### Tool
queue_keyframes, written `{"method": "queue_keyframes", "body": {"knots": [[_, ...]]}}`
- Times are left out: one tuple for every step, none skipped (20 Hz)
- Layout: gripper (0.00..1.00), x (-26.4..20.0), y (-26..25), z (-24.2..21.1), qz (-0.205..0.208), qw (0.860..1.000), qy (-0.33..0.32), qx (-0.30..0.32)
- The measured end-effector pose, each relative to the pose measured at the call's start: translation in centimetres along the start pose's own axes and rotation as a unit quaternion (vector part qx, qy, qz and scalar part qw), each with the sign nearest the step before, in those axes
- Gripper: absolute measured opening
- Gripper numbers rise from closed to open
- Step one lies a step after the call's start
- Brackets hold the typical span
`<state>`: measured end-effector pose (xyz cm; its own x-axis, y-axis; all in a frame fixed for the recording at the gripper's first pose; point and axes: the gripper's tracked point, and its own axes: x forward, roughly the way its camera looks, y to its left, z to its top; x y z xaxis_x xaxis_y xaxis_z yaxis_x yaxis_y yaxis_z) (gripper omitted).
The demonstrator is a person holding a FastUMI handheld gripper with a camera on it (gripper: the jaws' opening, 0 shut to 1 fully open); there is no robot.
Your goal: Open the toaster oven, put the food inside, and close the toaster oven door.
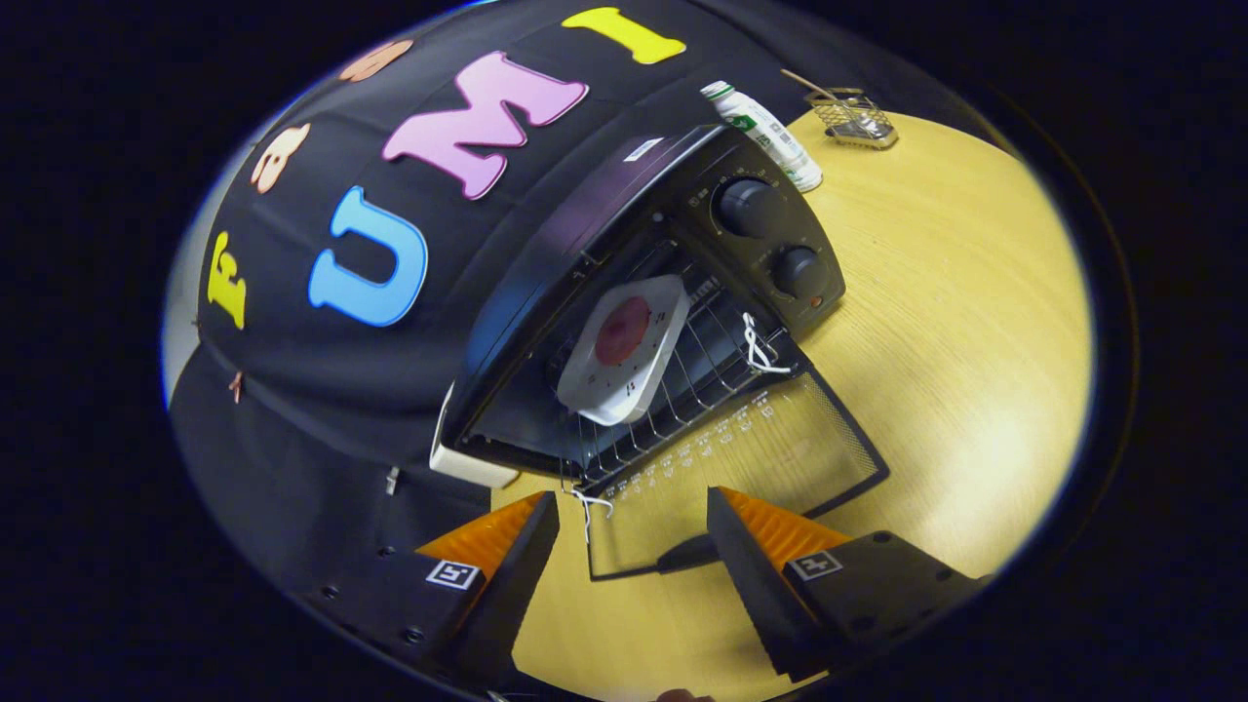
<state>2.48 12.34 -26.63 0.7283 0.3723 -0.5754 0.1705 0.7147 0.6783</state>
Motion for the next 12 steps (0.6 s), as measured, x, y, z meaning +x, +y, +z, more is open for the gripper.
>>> {"method": "queue_keyframes", "body": {"knots": [[0.98, -0.4, -0.2, -0.5, -0.002, 1.0, 0.007, -0.025], [0.98, -0.8, -0.4, -0.9, -0.004, 0.999, 0.008, -0.054], [0.98, -1.3, -0.7, -1.2, -0.009, 0.996, 0.011, -0.085], [0.98, -1.8, -1.2, -2.2, -0.016, 0.993, 0.017, -0.118], [0.98, -2.2, -1.5, -3.0, -0.025, 0.988, 0.025, -0.151], [0.98, -2.6, -2.1, -3.8, -0.036, 0.982, 0.033, -0.185], [0.98, -2.7, -3.1, -4.5, -0.054, 0.974, 0.041, -0.217], [0.99, -2.8, -3.9, -5.1, -0.071, 0.966, 0.047, -0.244], [0.99, -2.6, -4.7, -5.8, -0.084, 0.959, 0.052, -0.265], [0.99, -2.5, -5.3, -6.3, -0.097, 0.954, 0.054, -0.279], [0.99, -2.2, -5.9, -6.8, -0.109, 0.949, 0.056, -0.289], [0.99, -1.9, -6.5, -7.1, -0.122, 0.945, 0.058, -0.297]]}}
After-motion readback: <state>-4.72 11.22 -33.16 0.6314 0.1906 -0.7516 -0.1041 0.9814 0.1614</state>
